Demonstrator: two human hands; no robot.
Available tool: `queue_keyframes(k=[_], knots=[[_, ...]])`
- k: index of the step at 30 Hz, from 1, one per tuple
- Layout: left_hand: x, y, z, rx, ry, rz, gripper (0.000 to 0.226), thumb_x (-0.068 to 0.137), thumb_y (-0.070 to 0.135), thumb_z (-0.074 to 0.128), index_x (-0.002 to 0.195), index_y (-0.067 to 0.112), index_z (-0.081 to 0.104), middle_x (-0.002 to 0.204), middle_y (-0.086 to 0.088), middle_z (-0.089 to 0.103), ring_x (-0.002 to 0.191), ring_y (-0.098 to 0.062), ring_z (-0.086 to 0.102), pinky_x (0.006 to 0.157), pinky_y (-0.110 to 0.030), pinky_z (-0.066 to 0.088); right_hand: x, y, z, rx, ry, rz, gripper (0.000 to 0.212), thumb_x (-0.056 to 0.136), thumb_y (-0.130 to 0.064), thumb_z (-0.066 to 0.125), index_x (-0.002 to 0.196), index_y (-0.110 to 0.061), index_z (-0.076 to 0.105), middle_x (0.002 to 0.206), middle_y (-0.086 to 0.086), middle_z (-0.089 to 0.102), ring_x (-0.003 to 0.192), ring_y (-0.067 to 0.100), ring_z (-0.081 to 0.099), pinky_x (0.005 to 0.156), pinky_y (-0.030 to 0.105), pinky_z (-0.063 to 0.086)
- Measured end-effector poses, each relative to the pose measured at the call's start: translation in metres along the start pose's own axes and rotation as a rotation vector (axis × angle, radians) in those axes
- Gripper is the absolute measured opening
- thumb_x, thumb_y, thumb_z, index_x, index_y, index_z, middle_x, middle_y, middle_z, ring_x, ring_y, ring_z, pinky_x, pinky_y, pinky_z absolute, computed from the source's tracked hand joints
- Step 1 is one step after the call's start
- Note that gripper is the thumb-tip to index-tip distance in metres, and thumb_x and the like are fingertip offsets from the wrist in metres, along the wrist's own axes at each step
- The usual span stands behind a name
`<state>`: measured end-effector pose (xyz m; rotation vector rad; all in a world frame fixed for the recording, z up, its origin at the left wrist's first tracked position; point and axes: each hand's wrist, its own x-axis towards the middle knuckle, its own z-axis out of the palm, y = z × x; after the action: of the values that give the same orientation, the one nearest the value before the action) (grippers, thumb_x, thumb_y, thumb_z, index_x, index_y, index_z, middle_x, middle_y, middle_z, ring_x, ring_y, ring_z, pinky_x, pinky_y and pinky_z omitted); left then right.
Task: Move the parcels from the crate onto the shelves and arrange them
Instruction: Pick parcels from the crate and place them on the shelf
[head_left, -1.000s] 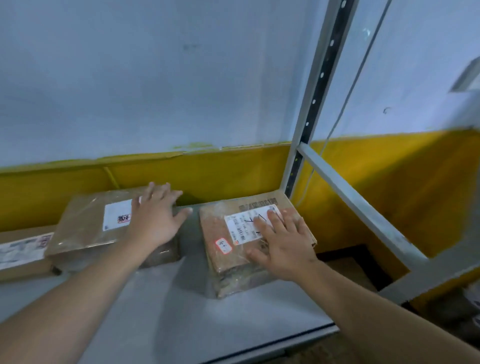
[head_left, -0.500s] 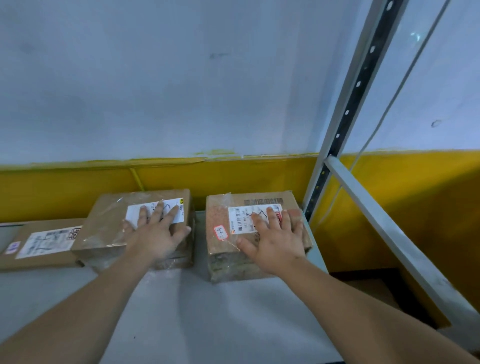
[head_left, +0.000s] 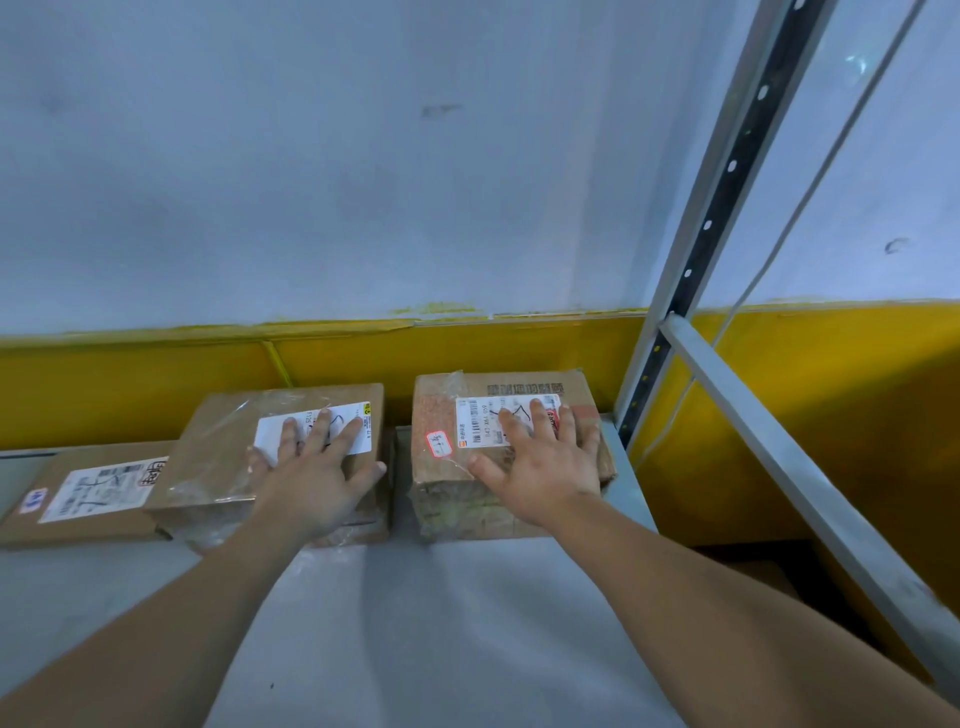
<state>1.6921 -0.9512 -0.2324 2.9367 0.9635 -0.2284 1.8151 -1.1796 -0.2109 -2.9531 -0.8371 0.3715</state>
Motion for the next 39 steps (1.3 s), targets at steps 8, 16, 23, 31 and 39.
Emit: queue_keyframes(k=[8, 16, 23, 31, 39], knots=[[-0.002, 0.001, -0.002, -0.018, -0.007, -0.002, 0.071, 0.087, 0.076, 0.020, 0.150, 0.048, 0.004, 0.162, 0.011, -0.007, 0.149, -0.027, -0.008, 0.112, -0.064, 0.003, -0.002, 0.003, -0.002, 0.007, -0.015, 0.015, 0.091, 0.080, -0.088, 0.012, 0.157, -0.039, 0.007, 0.167, 0.003, 0.001, 0.152, 0.035, -0.005, 0.117, 0.065, -0.003], [-0.005, 0.002, -0.008, -0.043, -0.014, 0.009, 0.071, 0.088, 0.073, 0.025, 0.151, 0.045, 0.009, 0.163, 0.010, -0.003, 0.148, -0.029, -0.004, 0.113, -0.063, 0.006, -0.012, 0.002, -0.004, -0.003, -0.015, 0.040, 0.091, 0.080, -0.088, 0.014, 0.157, -0.040, 0.008, 0.167, 0.002, 0.002, 0.153, 0.033, -0.004, 0.118, 0.064, -0.001], [-0.006, 0.001, -0.015, -0.039, -0.062, 0.045, 0.072, 0.089, 0.074, 0.023, 0.152, 0.044, 0.006, 0.163, 0.007, -0.007, 0.148, -0.031, -0.008, 0.112, -0.064, 0.004, -0.012, -0.001, -0.001, 0.004, -0.016, 0.068, 0.091, 0.081, -0.088, 0.012, 0.157, -0.040, 0.006, 0.167, 0.001, -0.001, 0.153, 0.032, -0.007, 0.119, 0.063, -0.005], [-0.035, -0.016, -0.066, -0.288, -0.221, 0.092, 0.061, 0.091, 0.056, 0.053, 0.143, 0.025, 0.044, 0.155, 0.001, 0.034, 0.138, -0.021, 0.036, 0.111, -0.031, 0.032, 0.000, -0.014, -0.037, -0.090, -0.046, -0.007, 0.094, 0.082, -0.085, 0.033, 0.154, -0.026, 0.027, 0.160, 0.010, 0.026, 0.146, 0.035, 0.022, 0.117, 0.060, 0.016], [-0.114, -0.041, -0.106, -0.159, -0.092, 0.084, 0.054, 0.093, 0.054, 0.052, 0.141, 0.032, 0.046, 0.154, 0.004, 0.031, 0.139, -0.020, 0.029, 0.110, -0.030, 0.029, -0.007, -0.103, -0.075, -0.134, 0.014, -0.304, 0.074, 0.089, -0.073, 0.041, 0.143, -0.022, 0.043, 0.147, 0.007, 0.047, 0.135, 0.031, 0.042, 0.105, 0.049, 0.035]])
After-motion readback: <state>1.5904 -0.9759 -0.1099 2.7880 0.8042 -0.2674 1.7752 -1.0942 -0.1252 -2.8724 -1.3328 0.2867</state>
